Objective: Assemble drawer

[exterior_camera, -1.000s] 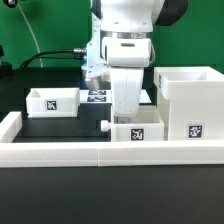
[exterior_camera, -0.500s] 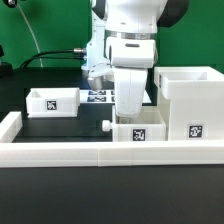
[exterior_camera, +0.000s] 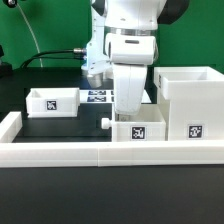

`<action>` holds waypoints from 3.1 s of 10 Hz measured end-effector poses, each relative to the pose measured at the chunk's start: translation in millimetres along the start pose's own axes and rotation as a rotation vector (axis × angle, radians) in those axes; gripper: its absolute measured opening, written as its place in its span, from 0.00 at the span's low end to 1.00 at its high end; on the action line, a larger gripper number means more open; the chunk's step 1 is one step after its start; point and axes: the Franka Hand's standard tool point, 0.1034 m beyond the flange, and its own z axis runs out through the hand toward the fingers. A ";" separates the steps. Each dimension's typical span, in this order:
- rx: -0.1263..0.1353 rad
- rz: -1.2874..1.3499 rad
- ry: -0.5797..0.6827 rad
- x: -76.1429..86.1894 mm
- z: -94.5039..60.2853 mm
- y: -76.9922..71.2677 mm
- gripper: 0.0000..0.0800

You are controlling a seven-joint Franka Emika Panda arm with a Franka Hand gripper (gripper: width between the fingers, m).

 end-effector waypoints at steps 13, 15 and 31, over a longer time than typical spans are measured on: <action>0.030 -0.011 -0.002 5.8 2.9 -5.0 0.05; 0.027 -0.009 -0.001 3.5 2.8 -4.5 0.05; 0.003 -0.020 0.005 9.6 5.1 -7.1 0.05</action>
Offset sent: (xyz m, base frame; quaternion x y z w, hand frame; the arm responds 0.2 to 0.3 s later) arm 0.0041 0.0141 0.0071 -0.0117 0.0054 -0.0175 0.9998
